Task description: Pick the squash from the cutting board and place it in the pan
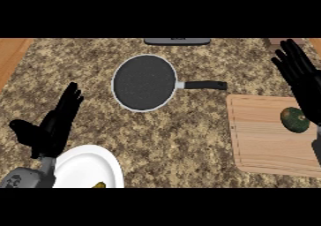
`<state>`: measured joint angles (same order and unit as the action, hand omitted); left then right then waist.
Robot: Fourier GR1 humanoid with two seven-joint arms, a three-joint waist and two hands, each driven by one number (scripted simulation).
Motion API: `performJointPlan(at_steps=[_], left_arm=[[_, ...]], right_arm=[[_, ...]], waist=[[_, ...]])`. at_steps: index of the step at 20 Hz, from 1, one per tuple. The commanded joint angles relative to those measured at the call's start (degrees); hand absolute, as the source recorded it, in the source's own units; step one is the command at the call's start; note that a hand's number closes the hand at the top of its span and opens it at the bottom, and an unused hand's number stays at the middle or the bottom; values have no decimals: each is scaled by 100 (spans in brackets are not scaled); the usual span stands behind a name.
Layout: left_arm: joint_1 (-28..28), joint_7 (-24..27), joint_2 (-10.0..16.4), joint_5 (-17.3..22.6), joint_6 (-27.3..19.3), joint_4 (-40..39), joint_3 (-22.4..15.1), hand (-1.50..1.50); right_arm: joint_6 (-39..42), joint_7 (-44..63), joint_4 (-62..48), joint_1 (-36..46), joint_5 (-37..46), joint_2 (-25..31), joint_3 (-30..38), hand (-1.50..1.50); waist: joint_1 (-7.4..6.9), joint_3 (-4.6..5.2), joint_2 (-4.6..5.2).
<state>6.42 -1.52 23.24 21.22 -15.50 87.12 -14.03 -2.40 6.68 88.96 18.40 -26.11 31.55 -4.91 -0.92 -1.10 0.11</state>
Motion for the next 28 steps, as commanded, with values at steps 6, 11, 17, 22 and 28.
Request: performJointPlan(at_steps=[6, 11, 17, 22, 28], left_arm=[[523, -217, 531, -850, 304, 299, -545, 0], [444, -505, 438, -768, 348, 323, -668, 0], [422, -635, 525, -742, 767, 264, -351, 0], [557, -475, 272, -889, 596, -65, -448, 0], [674, -648, 254, -873, 745, 25, -478, 0]], right_arm=[[1179, 114, -2928, 180, -227, 1257, 1032, -150], [-582, -1311, -3411, -657, 1994, 1227, 417, 150], [377, -2350, -5132, 23, 2212, 1110, 452, -150], [753, -1327, -4768, 380, 3198, 1912, -461, -150], [2228, 108, -4813, 1472, 3821, 2079, -1284, -150]], waist=[[-125, 65, 169], [-1, 61, 100], [4, 102, 13], [-6, 117, 16], [-192, 125, 36]])
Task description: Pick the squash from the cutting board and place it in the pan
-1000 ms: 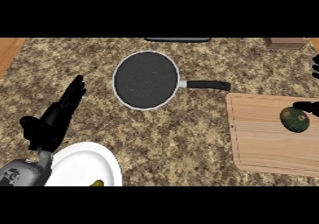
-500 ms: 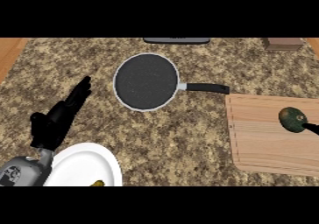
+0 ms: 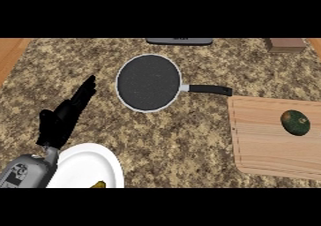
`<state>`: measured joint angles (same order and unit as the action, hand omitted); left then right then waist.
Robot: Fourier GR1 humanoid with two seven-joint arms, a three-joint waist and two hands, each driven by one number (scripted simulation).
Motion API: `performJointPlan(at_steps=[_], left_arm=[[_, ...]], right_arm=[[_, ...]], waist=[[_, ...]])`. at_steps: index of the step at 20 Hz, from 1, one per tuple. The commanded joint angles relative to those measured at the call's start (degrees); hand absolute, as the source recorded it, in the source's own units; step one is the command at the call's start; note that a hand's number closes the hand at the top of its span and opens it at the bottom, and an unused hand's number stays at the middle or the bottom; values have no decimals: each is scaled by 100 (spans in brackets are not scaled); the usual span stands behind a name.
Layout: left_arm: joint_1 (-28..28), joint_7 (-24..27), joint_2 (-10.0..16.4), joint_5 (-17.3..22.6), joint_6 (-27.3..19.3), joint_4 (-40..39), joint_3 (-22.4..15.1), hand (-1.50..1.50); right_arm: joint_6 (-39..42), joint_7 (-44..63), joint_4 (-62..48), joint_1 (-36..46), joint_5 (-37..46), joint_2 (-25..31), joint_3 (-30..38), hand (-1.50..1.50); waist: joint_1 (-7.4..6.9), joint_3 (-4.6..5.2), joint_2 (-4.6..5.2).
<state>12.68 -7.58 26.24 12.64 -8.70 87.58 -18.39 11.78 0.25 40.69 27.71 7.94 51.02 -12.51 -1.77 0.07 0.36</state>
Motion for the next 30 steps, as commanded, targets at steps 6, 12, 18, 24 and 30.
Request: performJointPlan(at_steps=[6, 12, 18, 24, 30], left_arm=[[-104, 25, -46, -125, 67, 100, 20, 0], [-101, 90, -47, -64, 387, -210, 433, 0], [-182, -233, -383, -486, 180, 218, 316, 0], [-41, 90, -282, -279, 825, -284, 923, 0], [-111, -762, -607, -784, 486, 584, 707, 0]], right_arm=[[2433, 1504, -183, 1261, 538, -247, -917, -150], [2964, 2341, -134, 1599, 581, -833, -721, -150], [2791, 2809, -44, 1656, 1078, -1129, -618, -150], [2827, 2343, 49, 1176, 1574, -1008, -550, -150], [2538, 2153, -60, 884, 2007, -1215, -354, -150]], waist=[[-12, 0, -19], [140, -3, -34], [152, -5, -42], [178, -5, -33], [151, -8, -34]])
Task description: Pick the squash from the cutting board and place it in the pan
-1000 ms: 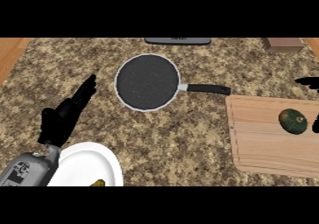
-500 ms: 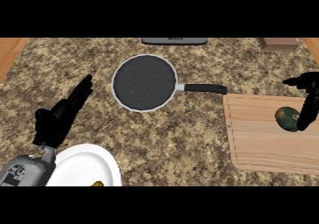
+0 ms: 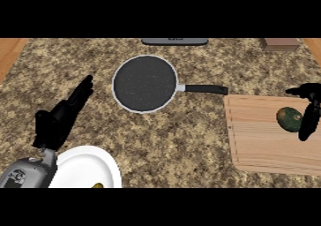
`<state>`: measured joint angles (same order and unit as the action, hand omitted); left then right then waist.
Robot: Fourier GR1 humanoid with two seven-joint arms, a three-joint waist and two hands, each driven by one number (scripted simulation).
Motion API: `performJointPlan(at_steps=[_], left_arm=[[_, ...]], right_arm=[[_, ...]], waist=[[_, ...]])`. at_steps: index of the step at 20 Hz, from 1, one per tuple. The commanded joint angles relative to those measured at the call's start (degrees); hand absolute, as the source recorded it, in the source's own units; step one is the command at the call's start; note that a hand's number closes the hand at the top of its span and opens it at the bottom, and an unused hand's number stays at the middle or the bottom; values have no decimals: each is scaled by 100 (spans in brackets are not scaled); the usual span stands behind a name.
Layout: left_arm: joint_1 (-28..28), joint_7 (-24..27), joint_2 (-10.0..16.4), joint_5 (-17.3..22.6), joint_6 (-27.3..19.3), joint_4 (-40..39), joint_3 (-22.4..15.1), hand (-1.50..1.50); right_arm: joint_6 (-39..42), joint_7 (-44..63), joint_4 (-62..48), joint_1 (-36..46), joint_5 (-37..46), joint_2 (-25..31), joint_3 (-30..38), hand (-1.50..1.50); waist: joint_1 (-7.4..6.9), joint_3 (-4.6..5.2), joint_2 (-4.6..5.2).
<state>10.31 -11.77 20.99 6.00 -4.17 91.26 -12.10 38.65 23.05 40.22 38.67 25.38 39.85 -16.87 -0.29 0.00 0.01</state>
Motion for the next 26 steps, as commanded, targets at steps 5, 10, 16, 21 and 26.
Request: performJointPlan(at_steps=[5, 10, 16, 21, 26], left_arm=[[-213, 174, -348, -305, 145, -109, 110, 0], [-189, -216, -375, -421, 214, 315, 195, 0], [-408, -30, -247, -210, 553, 240, 482, 0], [-37, 281, -379, -266, 707, -407, 684, 0], [-204, 27, -603, -649, 511, -11, 513, 0]], right_arm=[[-717, -415, -374, -348, 657, -369, 238, -150], [-109, -743, -925, 78, 877, -359, 338, -150], [-42, -1555, -693, -259, 1138, -336, 118, 150], [-229, -1470, -968, -38, 1321, -597, 305, 150], [-500, -1164, -164, -260, 1341, -533, 640, 150]], waist=[[-14, -2, 9], [-52, -4, 12], [-40, -3, 6], [-33, -2, 19], [18, 0, -6]])
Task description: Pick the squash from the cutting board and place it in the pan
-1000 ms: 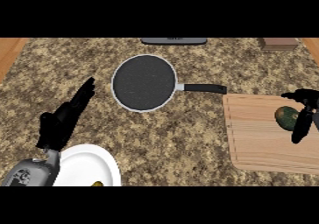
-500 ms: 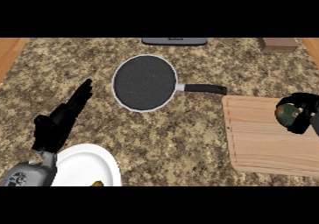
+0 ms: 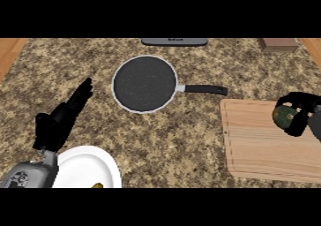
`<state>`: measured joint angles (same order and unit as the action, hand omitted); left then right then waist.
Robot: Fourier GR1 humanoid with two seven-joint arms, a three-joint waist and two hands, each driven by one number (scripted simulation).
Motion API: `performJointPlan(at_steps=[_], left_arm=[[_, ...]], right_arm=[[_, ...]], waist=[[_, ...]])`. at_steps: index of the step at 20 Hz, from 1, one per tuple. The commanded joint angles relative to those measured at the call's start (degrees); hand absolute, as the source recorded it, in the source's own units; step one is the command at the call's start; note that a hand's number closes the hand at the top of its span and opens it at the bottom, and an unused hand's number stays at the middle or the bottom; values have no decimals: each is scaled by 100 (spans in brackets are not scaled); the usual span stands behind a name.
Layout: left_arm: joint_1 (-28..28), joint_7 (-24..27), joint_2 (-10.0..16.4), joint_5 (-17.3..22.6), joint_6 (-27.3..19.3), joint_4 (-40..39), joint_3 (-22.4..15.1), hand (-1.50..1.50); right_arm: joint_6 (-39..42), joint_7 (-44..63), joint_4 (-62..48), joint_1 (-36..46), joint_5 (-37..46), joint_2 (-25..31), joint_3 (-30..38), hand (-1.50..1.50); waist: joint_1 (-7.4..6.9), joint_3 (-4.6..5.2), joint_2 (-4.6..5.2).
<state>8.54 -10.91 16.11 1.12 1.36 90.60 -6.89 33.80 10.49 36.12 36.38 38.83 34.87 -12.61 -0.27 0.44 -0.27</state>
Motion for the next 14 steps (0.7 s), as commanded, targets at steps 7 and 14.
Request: performJointPlan(at_steps=[7, 14], left_arm=[[104, -52, -106, -27, 118, -171, -19, 0], [215, -49, -188, -18, 245, -318, -173, 0]], right_arm=[[-1244, 865, 1921, 540, 120, -2304, -383, 150], [-2765, 2276, 3095, 1623, 876, -3454, -1413, 150]], waist=[[-102, -19, -204], [-456, -8, -245]])
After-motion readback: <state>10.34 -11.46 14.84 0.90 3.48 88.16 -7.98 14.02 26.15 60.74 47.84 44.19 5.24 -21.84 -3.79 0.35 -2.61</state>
